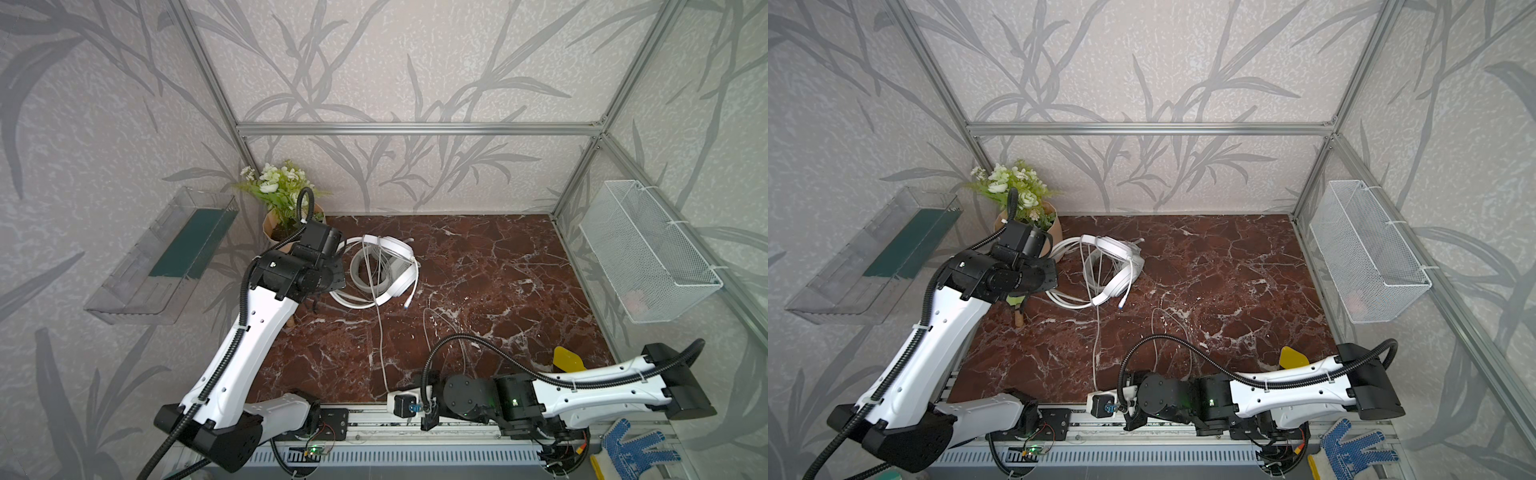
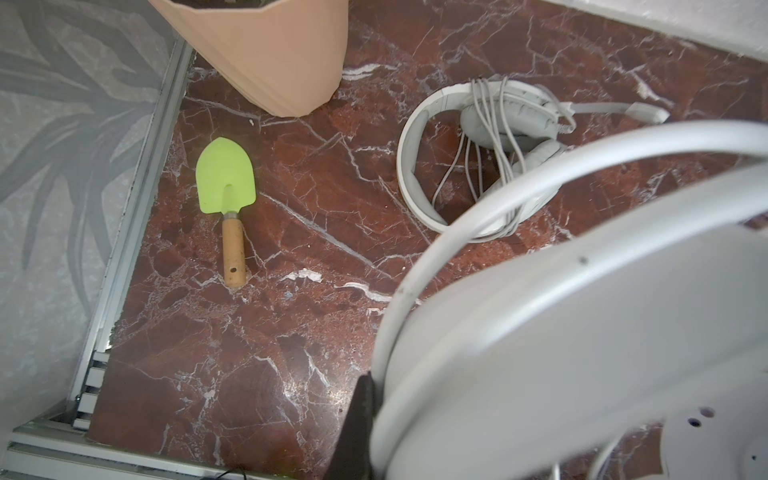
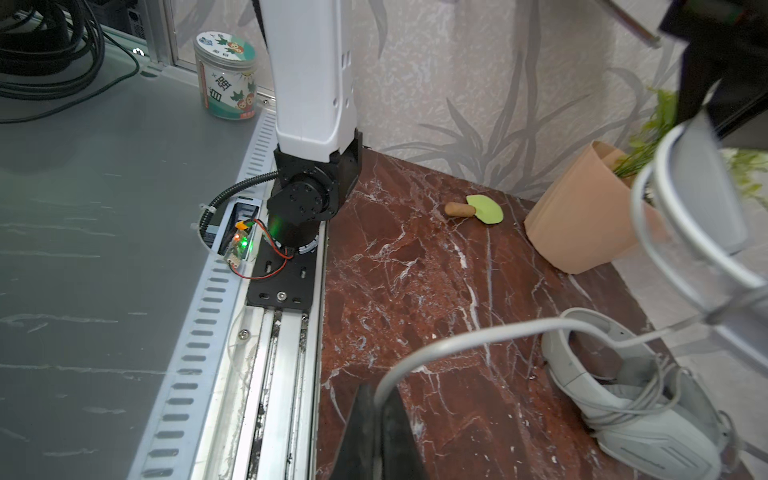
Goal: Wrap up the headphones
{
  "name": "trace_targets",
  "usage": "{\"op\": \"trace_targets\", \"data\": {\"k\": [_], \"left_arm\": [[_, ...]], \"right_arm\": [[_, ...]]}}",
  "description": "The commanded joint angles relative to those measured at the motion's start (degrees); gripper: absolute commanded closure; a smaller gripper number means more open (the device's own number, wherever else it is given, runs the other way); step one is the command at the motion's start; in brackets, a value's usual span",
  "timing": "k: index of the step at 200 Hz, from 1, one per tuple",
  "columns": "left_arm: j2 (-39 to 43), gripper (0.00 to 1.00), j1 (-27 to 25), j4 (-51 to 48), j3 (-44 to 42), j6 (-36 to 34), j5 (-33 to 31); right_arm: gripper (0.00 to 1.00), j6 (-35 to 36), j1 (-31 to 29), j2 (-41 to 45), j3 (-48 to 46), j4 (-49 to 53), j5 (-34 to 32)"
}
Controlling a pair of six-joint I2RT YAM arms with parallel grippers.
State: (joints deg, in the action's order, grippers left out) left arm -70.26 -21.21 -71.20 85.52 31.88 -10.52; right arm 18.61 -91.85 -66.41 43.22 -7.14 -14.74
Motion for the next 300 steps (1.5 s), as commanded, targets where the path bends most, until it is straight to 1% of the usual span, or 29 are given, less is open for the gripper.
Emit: {"op": "trace_targets", "data": {"k": [1, 40, 58, 77, 109, 145, 159, 170, 200, 226, 246, 264, 300], "left_arm": [[1.13, 1.00, 0.32, 3.15, -2.34, -0.67, -0.20], [0.43, 1.00, 0.33, 4.41, -6.37, -0.36, 1.59], [-0.02, 1.00, 0.29, 4.53, -6.97, 0.52, 1.73], [-0.09, 1.00, 0.69, 4.35, -6.27, 1.06, 1.69], [1.10, 1.00, 4.78, 4.91, -4.72, 2.03, 5.40], [1.12, 1.00, 10.28, 5.77, -4.12, 3.84, 12.62], [0.88, 1.00, 10.99, 5.86, -4.14, 4.20, 13.36], [0.74, 1.00, 11.01, 5.99, -4.40, 4.03, 13.40], [1.23, 1.00, 11.02, 6.07, -6.09, 2.28, 10.60], [1.19, 1.00, 10.71, 7.20, -9.97, 2.34, 9.03], [0.41, 1.00, 10.11, 7.61, -12.60, 2.57, 9.42], [0.30, 1.00, 8.73, 8.54, -14.67, 2.93, 9.50], [-0.75, 1.00, 3.37, 7.77, -15.94, 2.50, 3.82]], "right_arm": [[1.00, 4.37, -0.52, 2.06, 3.31, 2.29, -2.17], [1.00, 7.28, -0.34, 0.65, 6.78, 4.02, -1.33], [1.00, 7.54, 0.07, -1.15, 8.63, 6.71, 2.36], [1.00, 7.49, 0.08, -3.25, 9.99, 9.44, 3.80], [1.00, 4.97, 0.34, -3.27, 6.50, 7.32, 6.41], [1.00, 0.44, 0.49, -5.37, 3.39, 4.94, 11.55], [1.00, -1.12, 0.53, -6.46, 3.18, 4.94, 12.31], [1.00, -0.78, 0.45, -6.50, 3.48, 5.09, 13.29], [1.00, 1.43, 0.45, -2.83, 5.43, 7.40, 12.81], [1.00, 4.45, 0.36, -0.65, 8.98, 10.54, 12.72], [1.00, 7.74, 0.35, -0.99, 11.74, 12.53, 10.12], [1.00, 11.24, 0.36, -1.65, 13.53, 13.30, 6.42], [1.00, 18.42, 0.74, -2.82, 17.62, 15.65, -0.39]]}}
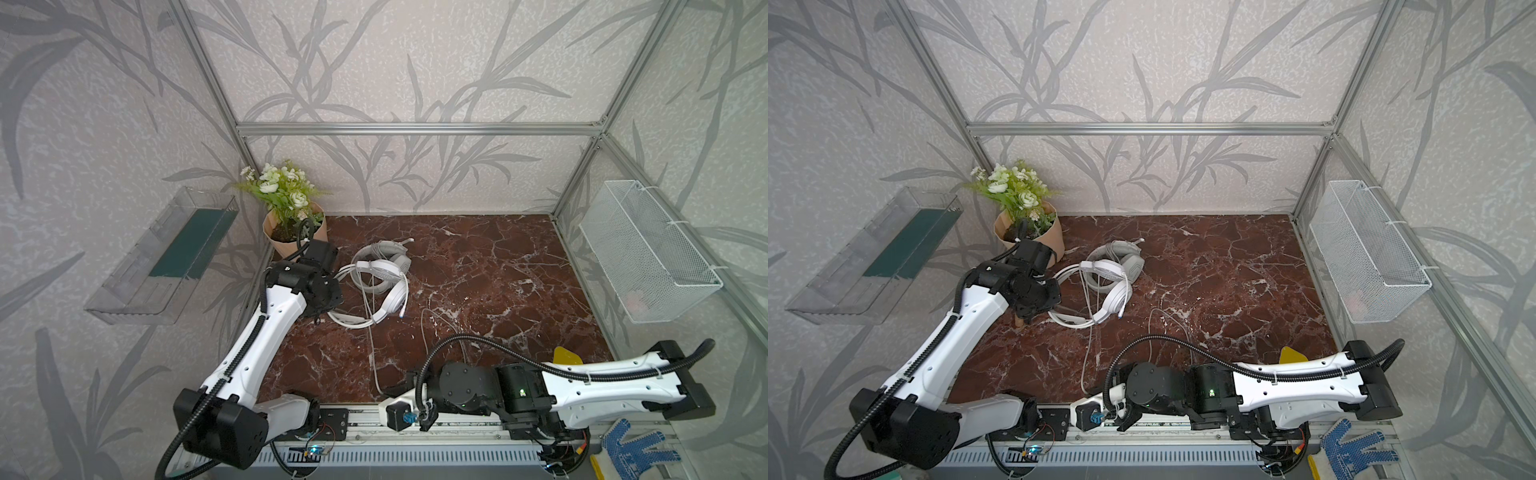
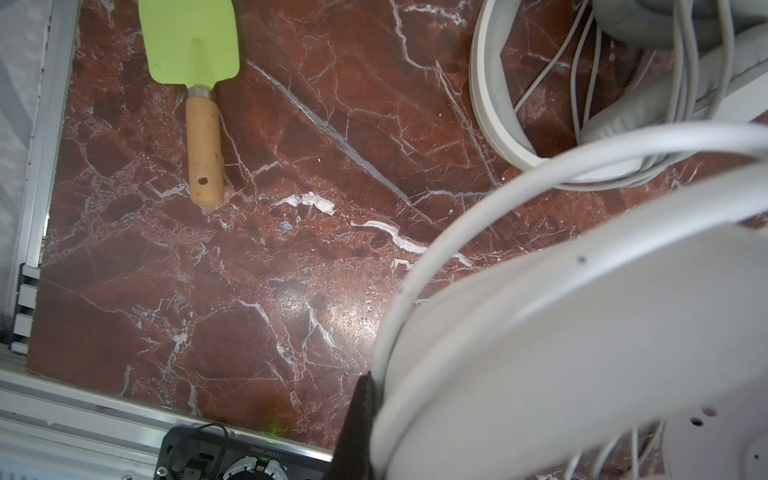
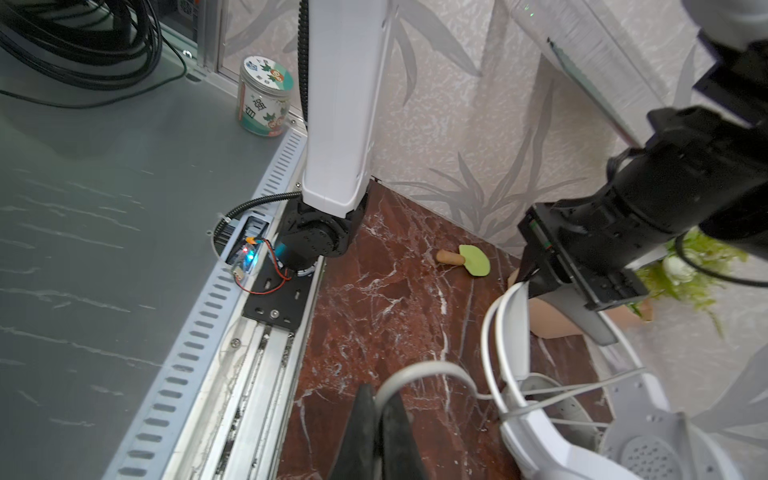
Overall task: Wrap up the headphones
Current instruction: 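Swing the cable with the right gripper up over the headset held by the left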
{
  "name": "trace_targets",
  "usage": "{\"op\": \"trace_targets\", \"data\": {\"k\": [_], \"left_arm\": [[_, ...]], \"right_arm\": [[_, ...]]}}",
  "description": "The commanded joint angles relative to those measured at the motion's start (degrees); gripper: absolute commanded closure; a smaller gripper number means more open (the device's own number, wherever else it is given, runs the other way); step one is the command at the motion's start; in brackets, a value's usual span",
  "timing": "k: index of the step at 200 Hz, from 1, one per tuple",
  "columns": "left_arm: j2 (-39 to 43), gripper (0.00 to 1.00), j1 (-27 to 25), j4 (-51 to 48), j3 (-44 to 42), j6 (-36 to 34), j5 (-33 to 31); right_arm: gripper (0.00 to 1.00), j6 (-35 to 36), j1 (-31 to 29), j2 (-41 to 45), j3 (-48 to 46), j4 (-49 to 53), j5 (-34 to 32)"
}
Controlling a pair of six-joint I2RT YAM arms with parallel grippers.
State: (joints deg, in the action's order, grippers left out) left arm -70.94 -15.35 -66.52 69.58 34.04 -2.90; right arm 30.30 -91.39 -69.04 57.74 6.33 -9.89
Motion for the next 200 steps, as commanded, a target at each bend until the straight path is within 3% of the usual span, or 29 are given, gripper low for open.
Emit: {"op": "trace_targets", "data": {"k": [1, 110, 200], "left_arm": [[-0.03, 1.00, -2.57, 3.12, -0.08, 0.33, -3.88], [2.29, 1.00, -6.17, 2.89, -6.01, -4.31, -5.75], [5.10, 1.00, -8.11, 2.95, -7.76, -6.71, -5.67]], "right_arm": [[1.00, 6.89, 0.35, -0.21, 3.14, 2.15, -5.37], [1.00, 13.00, 8.35, -0.42, 12.39, 6.26, -4.72], [1.00, 15.42, 15.64, -1.60, 17.77, 9.23, 0.20]]}}
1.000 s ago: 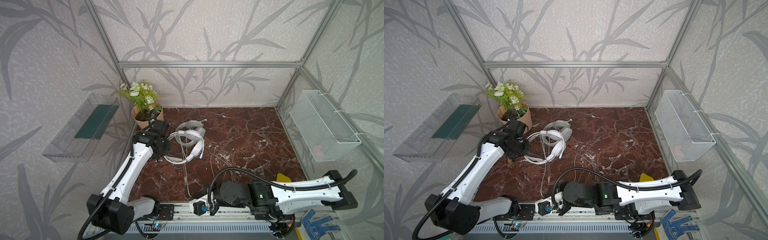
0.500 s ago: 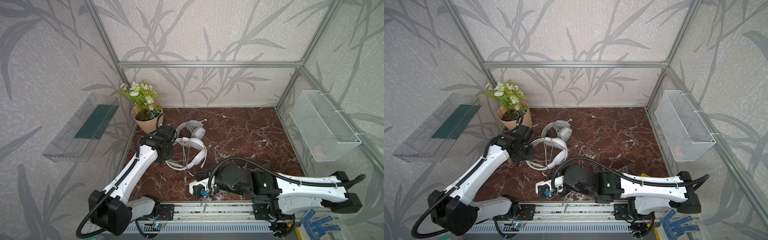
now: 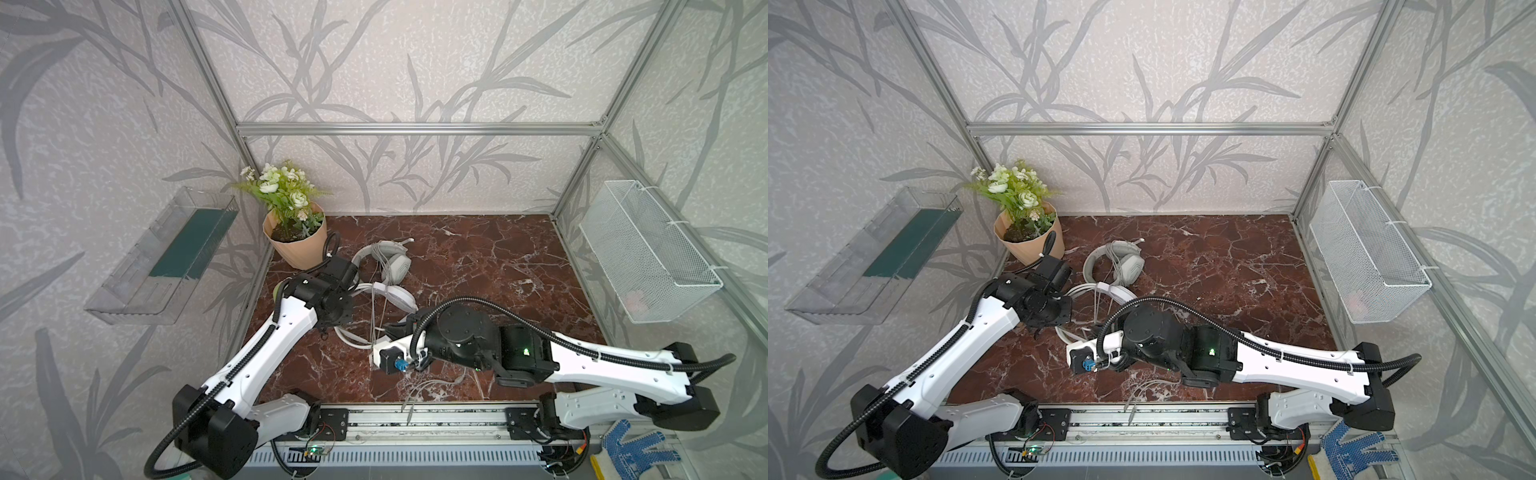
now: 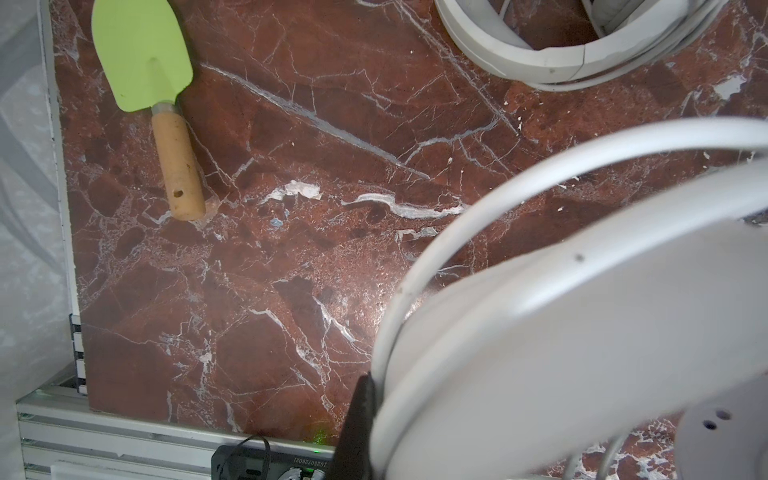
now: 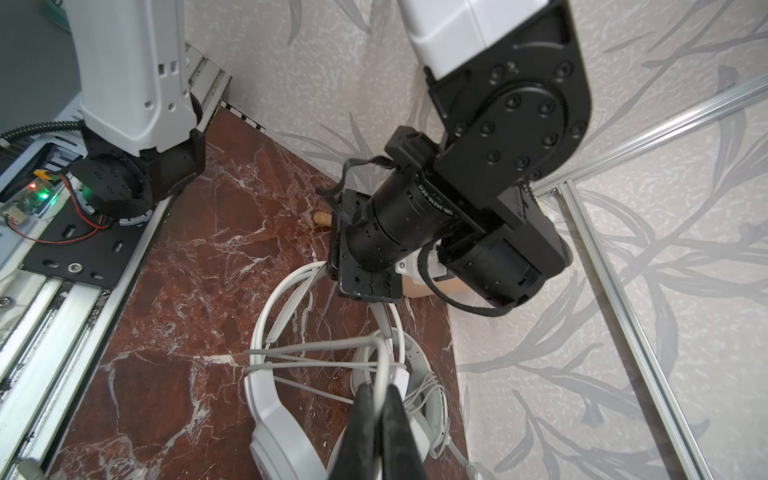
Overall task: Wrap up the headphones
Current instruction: 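Swing the cable with the right gripper up over the headset held by the left, then carry the grey cable with the right gripper across the headset toward the plant pot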
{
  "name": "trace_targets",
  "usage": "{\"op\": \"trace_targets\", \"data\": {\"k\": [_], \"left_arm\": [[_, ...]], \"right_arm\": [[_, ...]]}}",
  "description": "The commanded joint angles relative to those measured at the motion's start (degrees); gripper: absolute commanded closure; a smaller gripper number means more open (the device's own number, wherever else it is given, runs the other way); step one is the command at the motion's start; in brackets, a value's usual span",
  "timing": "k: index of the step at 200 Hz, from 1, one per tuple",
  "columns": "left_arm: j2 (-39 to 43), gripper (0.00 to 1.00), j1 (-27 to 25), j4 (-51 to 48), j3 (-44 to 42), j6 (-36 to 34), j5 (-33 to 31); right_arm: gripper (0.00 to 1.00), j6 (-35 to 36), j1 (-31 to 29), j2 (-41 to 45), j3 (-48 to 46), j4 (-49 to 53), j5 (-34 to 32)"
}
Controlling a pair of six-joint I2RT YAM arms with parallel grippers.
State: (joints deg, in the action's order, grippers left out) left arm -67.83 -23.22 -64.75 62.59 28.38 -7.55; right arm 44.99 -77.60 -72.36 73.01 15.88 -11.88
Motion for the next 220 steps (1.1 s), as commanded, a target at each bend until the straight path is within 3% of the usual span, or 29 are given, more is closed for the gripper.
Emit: {"op": "trace_targets", "data": {"k": [1, 39, 102, 168, 220], "left_arm": [[2.04, 1.00, -0.20, 1.24, -0.78, -1.05, -0.99], [2.27, 1.00, -0.30, 1.89, -1.06, -1.31, -0.08], [2.88, 1.00, -0.41, 2.05, -0.72, -1.81, 0.53], [2.39, 1.00, -0.51, 2.28, -0.45, -1.72, 1.88], [2.70, 1.00, -2.17, 2.67, -1.32, -1.99, 4.51]], "right_arm": [[1.00, 0.72, 1.93, 1.75, 2.53, -0.23, 2.24], [1.00, 0.70, 2.84, 1.91, 3.77, 3.76, 5.03], [1.00, -3.71, 2.73, 6.34, 3.25, 6.51, 16.43], [1.00, -1.94, 1.26, 4.38, 2.13, 6.46, 10.68], [1.00, 0.48, 5.30, 1.44, 2.37, 1.45, 7.39]]}}
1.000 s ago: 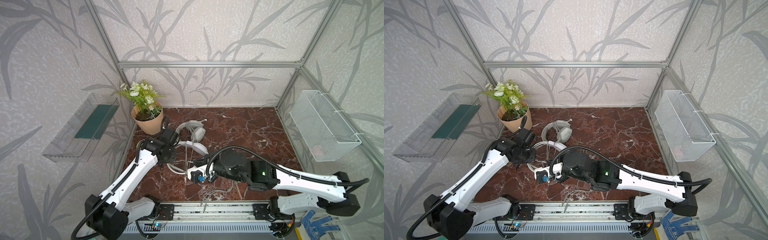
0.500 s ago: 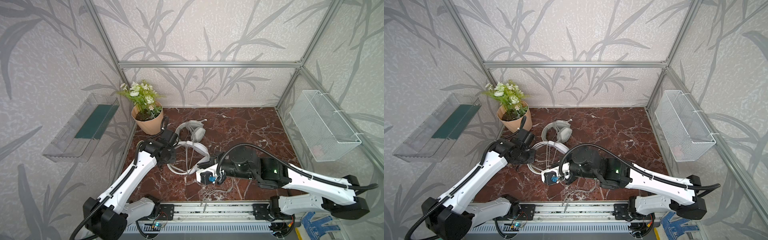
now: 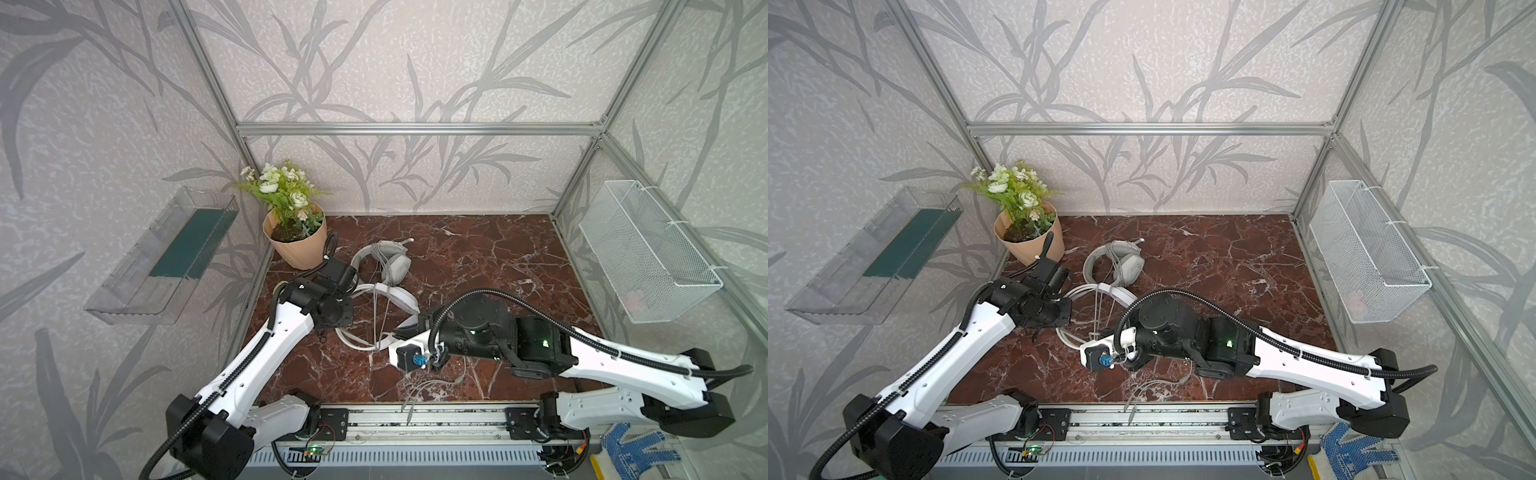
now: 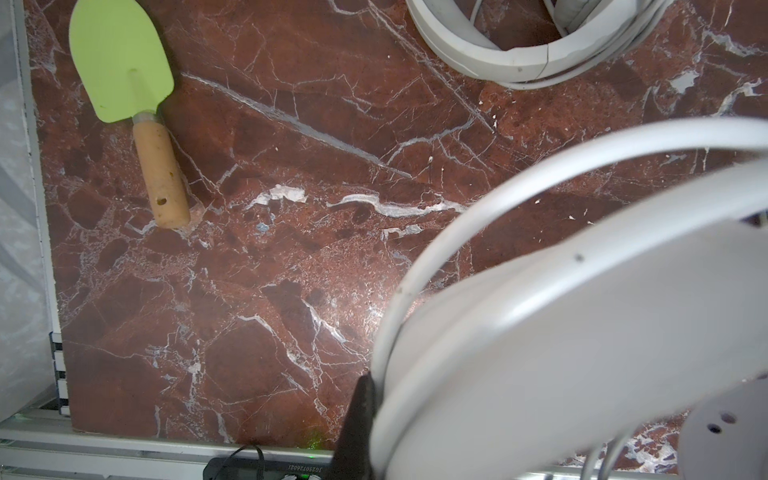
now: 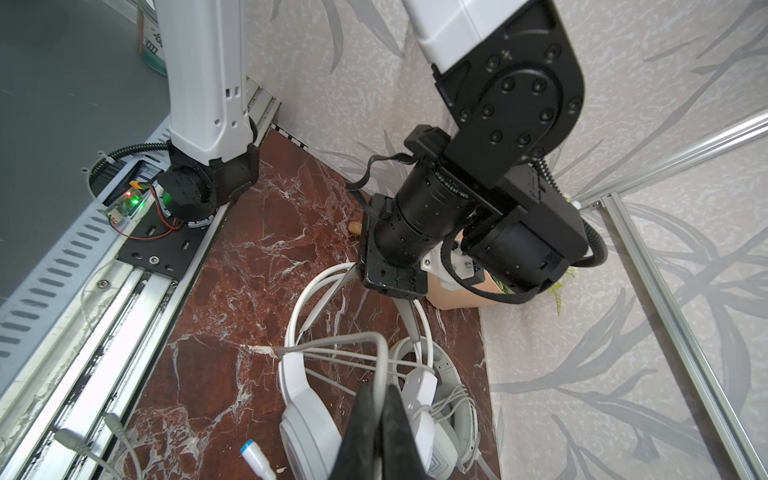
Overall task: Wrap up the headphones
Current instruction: 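Carry the grey cable with the right gripper across the headset toward the plant pot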
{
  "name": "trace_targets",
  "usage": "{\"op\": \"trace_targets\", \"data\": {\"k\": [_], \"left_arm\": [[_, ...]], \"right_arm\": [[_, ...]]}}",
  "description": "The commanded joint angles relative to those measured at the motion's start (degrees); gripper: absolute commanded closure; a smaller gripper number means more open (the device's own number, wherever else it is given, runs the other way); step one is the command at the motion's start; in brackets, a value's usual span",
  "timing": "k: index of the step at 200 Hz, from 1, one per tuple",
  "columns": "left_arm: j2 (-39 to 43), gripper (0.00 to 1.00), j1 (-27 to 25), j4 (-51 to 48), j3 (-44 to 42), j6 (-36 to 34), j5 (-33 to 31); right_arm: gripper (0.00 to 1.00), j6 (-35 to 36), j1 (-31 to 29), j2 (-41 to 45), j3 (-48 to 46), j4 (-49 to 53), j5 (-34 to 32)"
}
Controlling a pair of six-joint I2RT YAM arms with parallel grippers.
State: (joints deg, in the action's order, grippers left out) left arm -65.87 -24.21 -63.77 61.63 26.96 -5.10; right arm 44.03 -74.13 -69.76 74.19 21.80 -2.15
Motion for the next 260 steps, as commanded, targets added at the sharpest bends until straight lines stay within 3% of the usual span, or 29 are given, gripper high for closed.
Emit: {"op": "trace_targets", "data": {"k": [1, 188, 260], "left_arm": [[0.74, 1.00, -1.23, 1.66, -0.36, -0.58, 2.09], [1.50, 1.00, -7.02, 1.01, -0.54, -0.92, 2.02], [2.09, 1.00, -8.82, -0.21, 2.04, -0.07, 2.42]], "right_arm": [[1.00, 1.42, 1.94, -1.21, 1.25, -4.52, -2.29], [1.00, 0.89, 16.94, -9.06, 9.01, -5.33, 11.32], [1.00, -0.26, 22.29, -16.40, 12.26, -6.81, 11.73]]}}
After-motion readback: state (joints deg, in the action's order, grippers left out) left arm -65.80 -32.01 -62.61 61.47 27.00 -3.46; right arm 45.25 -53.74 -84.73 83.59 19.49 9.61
